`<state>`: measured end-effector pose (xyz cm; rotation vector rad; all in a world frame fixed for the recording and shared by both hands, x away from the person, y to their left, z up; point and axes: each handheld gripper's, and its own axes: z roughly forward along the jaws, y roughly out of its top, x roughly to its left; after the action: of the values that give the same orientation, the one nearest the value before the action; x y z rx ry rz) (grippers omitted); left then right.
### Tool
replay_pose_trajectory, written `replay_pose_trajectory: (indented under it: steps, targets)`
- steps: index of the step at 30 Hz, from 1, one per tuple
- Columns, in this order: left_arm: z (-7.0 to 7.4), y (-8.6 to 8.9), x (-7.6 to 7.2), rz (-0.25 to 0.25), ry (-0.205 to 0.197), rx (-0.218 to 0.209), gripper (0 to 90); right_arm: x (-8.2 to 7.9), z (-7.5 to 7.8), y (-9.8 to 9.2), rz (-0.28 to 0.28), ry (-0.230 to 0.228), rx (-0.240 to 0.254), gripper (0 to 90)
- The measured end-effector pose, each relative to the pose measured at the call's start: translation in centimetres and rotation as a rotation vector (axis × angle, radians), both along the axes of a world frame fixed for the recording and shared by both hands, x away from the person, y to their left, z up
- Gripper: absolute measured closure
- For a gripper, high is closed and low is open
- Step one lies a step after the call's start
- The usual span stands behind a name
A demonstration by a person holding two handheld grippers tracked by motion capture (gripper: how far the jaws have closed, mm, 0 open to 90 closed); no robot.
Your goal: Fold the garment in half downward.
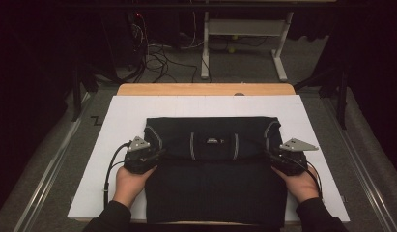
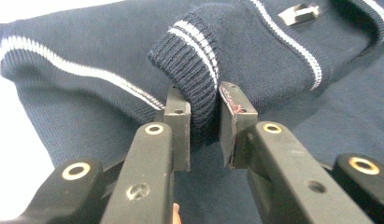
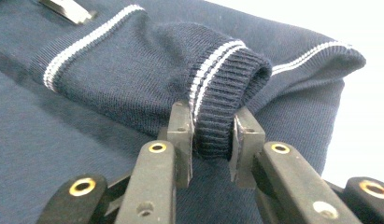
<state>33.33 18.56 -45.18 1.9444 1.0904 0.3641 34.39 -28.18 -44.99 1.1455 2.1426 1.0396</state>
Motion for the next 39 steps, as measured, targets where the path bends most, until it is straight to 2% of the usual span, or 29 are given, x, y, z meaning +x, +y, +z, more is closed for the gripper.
replay_pose_trajectory:
  steps: [4, 11, 14, 19, 25, 28, 33, 36, 39]
  targets:
    - [0.3, 0.4, -1.1, -0.009, -0.019, -0.010, 71.7, -1.3, 0.6, -0.3, 0.021, -0.020, 0.023, 74.3]
    - [0.2, 1.4, -3.0, -0.024, -0.001, -0.026, 71.6, -3.5, 0.6, -0.4, 0.054, -0.022, 0.031, 74.4]
    - [-0.2, 1.2, -4.0, -0.045, 0.007, 0.007, 71.5, -4.4, 0.3, -0.5, 0.064, -0.015, 0.020, 74.3]
    - [-0.8, 1.2, -5.3, -0.067, 0.019, 0.018, 71.4, -5.8, -0.2, -0.5, 0.072, 0.000, 0.005, 74.2]
    - [-1.7, 1.4, -5.9, -0.085, 0.064, 0.014, 71.2, -6.9, -0.5, -0.6, 0.083, 0.012, -0.003, 74.0]
    - [-2.5, 1.1, -6.1, -0.094, 0.084, 0.036, 71.0, -7.1, -1.1, -0.7, 0.081, 0.033, -0.014, 73.7]
    - [-2.7, 1.1, -6.3, -0.084, 0.092, 0.025, 70.6, -7.2, -2.0, -0.4, 0.086, 0.061, -0.066, 73.3]
    - [-2.5, 1.4, -6.7, -0.094, 0.096, 0.009, 70.6, -7.4, -1.9, -0.5, 0.083, 0.062, -0.056, 73.3]
    - [-2.5, 1.3, -6.8, -0.103, 0.094, 0.026, 70.2, -7.7, -1.8, -0.5, 0.085, 0.060, -0.056, 73.1]
